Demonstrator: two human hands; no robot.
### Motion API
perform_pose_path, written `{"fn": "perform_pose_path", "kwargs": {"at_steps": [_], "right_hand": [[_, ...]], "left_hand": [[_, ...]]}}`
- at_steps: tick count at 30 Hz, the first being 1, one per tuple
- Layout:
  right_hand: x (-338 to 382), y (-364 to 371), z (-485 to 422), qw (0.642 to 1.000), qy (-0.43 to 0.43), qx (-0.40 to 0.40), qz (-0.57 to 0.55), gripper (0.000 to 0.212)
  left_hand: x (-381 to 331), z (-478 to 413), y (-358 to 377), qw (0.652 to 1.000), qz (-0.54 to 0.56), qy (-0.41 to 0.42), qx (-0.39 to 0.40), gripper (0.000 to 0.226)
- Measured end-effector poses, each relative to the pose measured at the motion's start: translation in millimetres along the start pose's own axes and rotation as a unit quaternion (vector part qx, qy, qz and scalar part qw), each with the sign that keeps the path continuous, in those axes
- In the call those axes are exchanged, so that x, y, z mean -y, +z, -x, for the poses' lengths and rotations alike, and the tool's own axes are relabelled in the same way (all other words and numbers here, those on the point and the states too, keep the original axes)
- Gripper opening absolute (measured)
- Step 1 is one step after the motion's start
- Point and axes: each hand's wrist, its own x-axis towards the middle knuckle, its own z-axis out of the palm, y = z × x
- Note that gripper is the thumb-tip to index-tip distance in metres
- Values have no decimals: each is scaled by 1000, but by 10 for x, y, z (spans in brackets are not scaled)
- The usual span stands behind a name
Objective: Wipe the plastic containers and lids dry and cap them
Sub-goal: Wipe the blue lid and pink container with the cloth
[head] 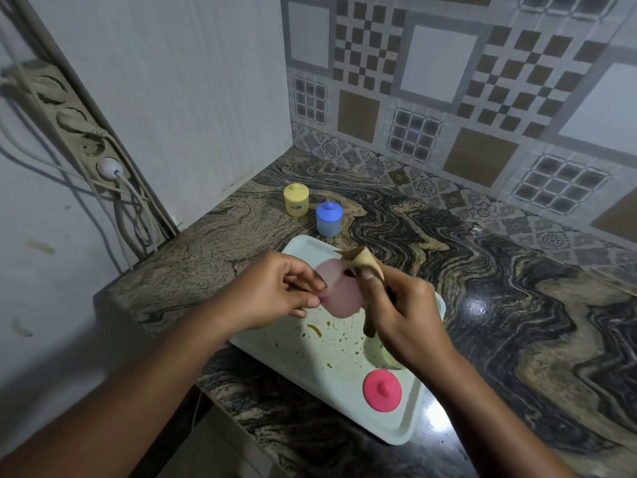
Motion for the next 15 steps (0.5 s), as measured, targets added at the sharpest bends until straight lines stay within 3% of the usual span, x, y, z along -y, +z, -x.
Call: {"fn": "perform_pose_path", "kwargs": {"at_steps": [4, 6, 9, 13, 15], "right_hand": [[80, 1, -129, 995, -5, -83, -52, 27], [112, 44, -127, 996, -65, -53, -21, 22], [-35, 158, -75, 981, -166, 33, 97, 44], [-180, 188, -44, 974, -166, 73, 139, 49], [-212, 149, -56, 972, -170, 72, 146, 50]], "left_hand": [[4, -24, -66, 984, -163, 76, -13, 17], [24, -31, -69, 976, -200, 86, -25, 16], [48, -32, -40, 985, -139, 79, -59, 17], [29, -7, -49, 998, -7, 41, -41, 13], [36, 7, -53, 1000, 29, 9, -8, 25]]}}
